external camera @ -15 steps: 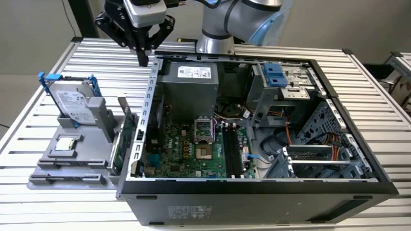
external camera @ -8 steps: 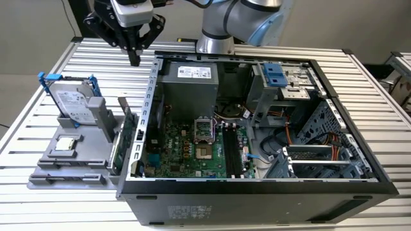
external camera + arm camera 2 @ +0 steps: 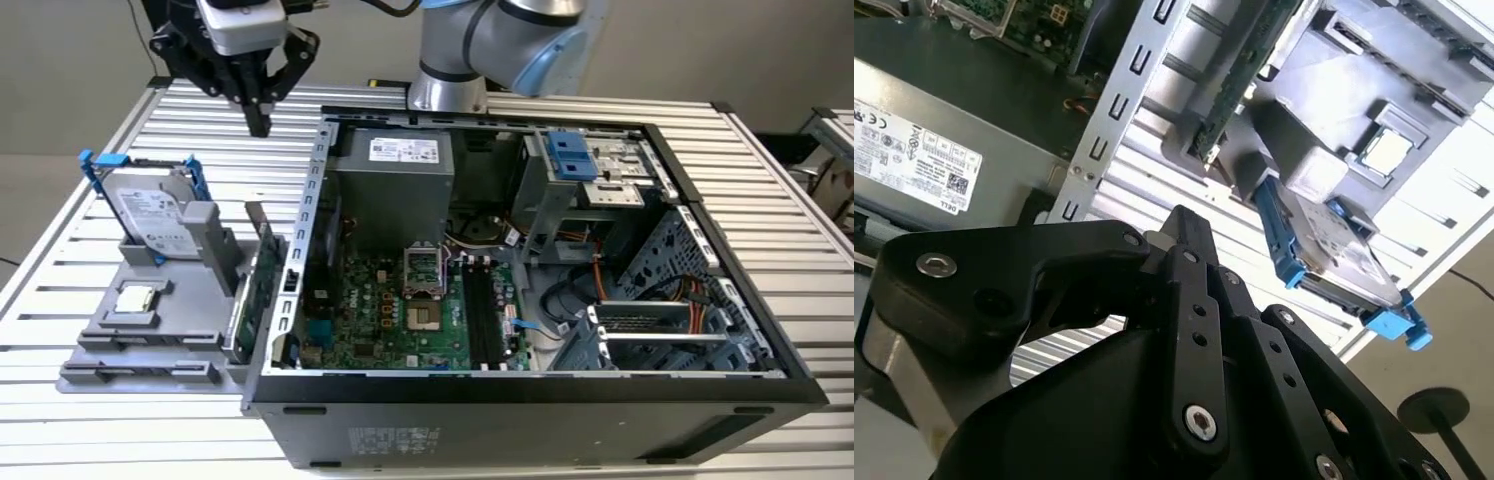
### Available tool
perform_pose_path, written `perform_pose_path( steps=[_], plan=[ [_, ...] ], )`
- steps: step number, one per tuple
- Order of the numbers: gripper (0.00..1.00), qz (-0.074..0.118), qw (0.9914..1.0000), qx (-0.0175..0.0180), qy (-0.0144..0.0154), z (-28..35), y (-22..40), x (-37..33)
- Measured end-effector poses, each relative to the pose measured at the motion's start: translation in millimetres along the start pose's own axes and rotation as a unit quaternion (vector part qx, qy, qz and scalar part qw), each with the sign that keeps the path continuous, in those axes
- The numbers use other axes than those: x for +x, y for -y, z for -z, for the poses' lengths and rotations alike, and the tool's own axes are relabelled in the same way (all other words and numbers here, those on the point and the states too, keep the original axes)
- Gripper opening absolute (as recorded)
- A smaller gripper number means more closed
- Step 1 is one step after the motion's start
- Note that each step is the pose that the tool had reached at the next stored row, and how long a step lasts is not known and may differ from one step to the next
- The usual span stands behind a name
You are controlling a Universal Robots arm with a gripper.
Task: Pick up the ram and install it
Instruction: 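Reach for the ram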
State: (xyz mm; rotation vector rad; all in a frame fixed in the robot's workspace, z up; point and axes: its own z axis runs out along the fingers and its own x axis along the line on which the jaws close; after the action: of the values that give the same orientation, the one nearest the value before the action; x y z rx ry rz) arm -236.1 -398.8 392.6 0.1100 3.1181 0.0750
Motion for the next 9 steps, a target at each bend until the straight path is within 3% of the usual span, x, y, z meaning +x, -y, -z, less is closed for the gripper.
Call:
perform_pose_path(
  steps=[9],
  plan=[
    [0.0, 0.0, 1.0, 0.0, 0.0, 0.5, 1.7, 23.8]
  ],
)
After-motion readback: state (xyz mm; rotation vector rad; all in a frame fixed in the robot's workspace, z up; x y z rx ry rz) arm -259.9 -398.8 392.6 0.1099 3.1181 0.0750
